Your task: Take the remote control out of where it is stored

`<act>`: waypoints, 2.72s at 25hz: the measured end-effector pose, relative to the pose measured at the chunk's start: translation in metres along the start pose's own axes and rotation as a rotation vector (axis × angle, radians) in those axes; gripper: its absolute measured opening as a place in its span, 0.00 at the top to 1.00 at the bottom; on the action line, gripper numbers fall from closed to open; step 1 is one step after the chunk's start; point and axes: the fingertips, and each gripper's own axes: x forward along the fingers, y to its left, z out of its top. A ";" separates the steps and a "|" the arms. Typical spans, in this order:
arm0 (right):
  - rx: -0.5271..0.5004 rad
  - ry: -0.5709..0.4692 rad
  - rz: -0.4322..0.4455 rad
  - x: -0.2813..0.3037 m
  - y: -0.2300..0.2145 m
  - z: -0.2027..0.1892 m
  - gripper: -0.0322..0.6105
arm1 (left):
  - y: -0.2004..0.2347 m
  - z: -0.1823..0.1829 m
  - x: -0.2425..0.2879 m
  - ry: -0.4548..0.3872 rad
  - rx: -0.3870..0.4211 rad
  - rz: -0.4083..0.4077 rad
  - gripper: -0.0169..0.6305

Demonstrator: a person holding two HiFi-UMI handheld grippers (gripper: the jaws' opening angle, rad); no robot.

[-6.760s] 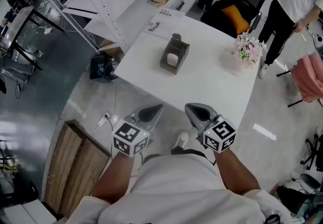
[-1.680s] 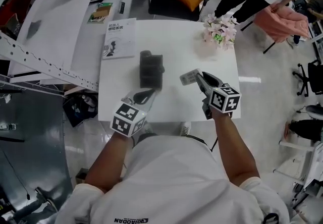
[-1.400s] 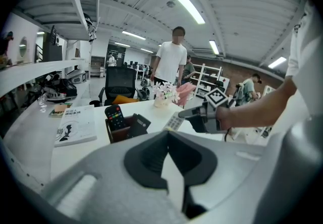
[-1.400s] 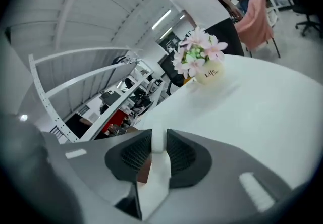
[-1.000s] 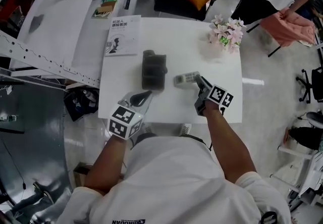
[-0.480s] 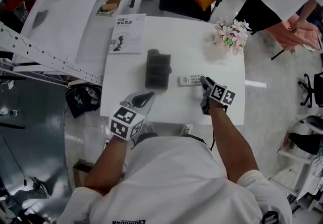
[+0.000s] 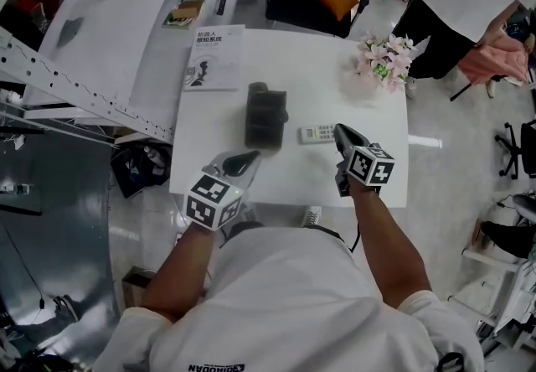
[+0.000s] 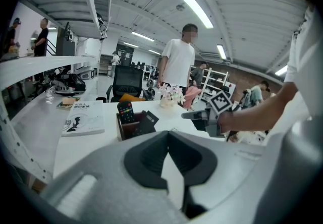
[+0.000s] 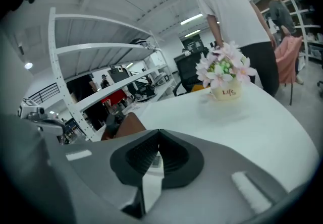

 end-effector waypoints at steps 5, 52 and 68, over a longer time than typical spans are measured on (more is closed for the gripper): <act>-0.093 0.001 0.124 -0.023 0.066 0.012 0.94 | 0.001 0.004 -0.007 -0.026 -0.010 -0.008 0.97; -0.406 0.061 0.123 0.010 0.147 -0.012 0.90 | 0.027 -0.013 -0.035 -0.006 -0.001 -0.002 0.97; -0.398 0.136 0.099 0.076 0.135 0.002 0.72 | 0.051 -0.026 -0.056 -0.012 -0.029 0.076 0.97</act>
